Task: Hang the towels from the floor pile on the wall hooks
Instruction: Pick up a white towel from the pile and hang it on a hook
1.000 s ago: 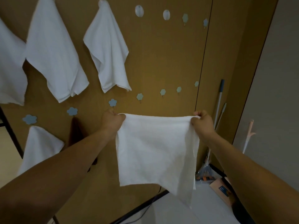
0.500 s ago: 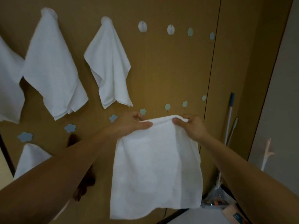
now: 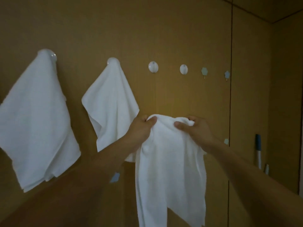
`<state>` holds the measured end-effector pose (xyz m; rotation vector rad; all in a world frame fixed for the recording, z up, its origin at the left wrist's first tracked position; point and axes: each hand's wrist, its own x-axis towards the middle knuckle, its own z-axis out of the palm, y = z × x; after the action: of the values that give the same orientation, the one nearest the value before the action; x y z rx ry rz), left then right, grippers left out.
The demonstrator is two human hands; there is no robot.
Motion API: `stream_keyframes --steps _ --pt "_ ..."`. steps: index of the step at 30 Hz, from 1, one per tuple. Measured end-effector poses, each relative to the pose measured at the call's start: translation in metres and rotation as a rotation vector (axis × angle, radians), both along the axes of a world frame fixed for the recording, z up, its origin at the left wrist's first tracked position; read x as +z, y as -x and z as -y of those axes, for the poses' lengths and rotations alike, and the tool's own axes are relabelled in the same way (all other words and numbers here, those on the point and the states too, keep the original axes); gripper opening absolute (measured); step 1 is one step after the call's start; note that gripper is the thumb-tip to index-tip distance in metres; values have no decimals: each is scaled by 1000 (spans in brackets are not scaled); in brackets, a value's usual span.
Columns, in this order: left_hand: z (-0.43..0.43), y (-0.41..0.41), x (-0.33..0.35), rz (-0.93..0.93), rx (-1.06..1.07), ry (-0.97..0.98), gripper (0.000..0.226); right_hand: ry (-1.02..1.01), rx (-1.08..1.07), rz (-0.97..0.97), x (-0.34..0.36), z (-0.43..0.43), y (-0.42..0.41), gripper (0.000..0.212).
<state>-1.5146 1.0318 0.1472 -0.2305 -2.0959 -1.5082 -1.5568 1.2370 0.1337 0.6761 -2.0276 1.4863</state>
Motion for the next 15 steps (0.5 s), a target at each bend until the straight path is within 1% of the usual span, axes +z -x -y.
stream_keyframes --steps 1,3,5,8,11,13,15 --pt "0 9 11 -50 41 27 22 55 18 -24 10 3 11 25" --pt "-2 27 33 -145 127 68 24 173 33 -60 31 11 33 33" --pt "-5 46 55 -228 200 87 28 239 30 -89 52 18 54 38" --pt "-4 73 91 -377 318 122 32 315 54 -128 86 29 87 26" --pt "-1 97 126 -507 485 284 28 343 79 -158 125 37 121 32" --pt "3 114 152 -541 599 354 28 319 83 -179 154 43 143 31" --pt "8 129 178 -550 726 395 28 302 51 -219 181 51 161 39"
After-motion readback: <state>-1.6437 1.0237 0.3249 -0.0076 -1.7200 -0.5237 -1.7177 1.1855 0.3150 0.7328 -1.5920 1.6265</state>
